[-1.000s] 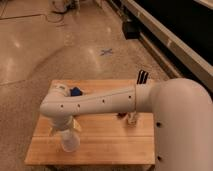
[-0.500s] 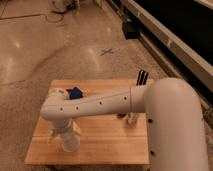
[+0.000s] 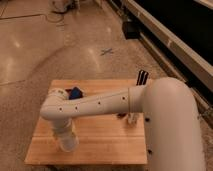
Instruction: Place the ceramic cup over the eraser
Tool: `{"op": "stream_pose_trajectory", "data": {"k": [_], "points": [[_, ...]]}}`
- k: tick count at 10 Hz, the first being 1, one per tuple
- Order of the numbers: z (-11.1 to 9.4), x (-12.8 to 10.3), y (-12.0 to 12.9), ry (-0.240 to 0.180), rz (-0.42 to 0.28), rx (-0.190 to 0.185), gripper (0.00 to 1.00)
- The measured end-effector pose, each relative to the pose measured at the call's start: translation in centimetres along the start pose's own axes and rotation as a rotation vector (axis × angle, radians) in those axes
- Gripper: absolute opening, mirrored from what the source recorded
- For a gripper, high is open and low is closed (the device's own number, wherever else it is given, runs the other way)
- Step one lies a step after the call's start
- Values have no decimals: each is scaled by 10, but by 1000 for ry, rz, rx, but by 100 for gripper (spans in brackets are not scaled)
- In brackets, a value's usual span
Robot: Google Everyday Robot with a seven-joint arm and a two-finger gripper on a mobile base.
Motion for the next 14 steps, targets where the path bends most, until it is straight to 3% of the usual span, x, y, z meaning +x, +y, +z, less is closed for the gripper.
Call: {"op": "stream_pose_trajectory", "data": {"k": [2,3,7,10,12,14], "points": [[-7,3,-1,2,15,6,6],[-15,4,0,-3,30,10,1],[-79,25,12,-16,76,48,0],[-134,57,32,22,94,66,0],[-158,76,49,43,110,62,0],[-178,92,84,49,159,36,0]]}}
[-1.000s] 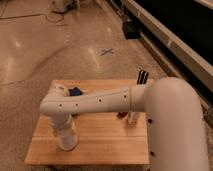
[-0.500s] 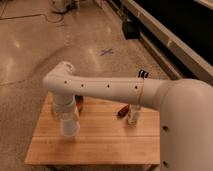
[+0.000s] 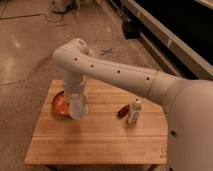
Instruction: Place the ceramic cup over the eraser
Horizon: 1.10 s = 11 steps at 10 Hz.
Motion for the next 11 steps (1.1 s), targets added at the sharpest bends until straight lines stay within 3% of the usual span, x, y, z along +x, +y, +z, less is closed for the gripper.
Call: {"op": "stream_pose_trajectory", "data": {"k": [7,9,11], "points": [[-48,54,108,55,215,-86,0],[-46,54,122,42,241,-106,0],[-46,54,119,42,239,-103,0]]}}
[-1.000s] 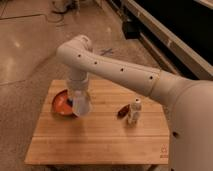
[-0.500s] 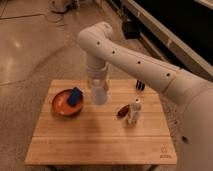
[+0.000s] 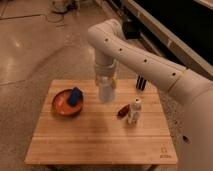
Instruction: Place the ceramic cup over the eraser
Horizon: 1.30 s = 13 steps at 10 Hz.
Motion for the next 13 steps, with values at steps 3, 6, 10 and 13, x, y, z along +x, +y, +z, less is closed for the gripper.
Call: {"op": "stream_pose_trajectory", "data": {"k": [3,6,10,13], "points": [[0,1,2,1,4,1,0],[10,18,23,3,67,-12,0],[30,62,80,25,210,-53,0],[45,97,112,50,288,-63,0]]}}
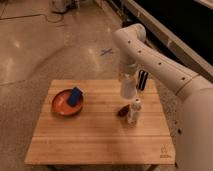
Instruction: Place the ceramic cup over the eraser
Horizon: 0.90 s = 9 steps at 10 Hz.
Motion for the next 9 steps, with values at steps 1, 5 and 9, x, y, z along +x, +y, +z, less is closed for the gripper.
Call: {"op": "stream_pose_trajectory", "data": {"k": [1,5,9], "points": [[5,13,5,12,20,-4,0],[9,59,26,45,106,3,0],[-2,96,37,64,156,32,0]]}}
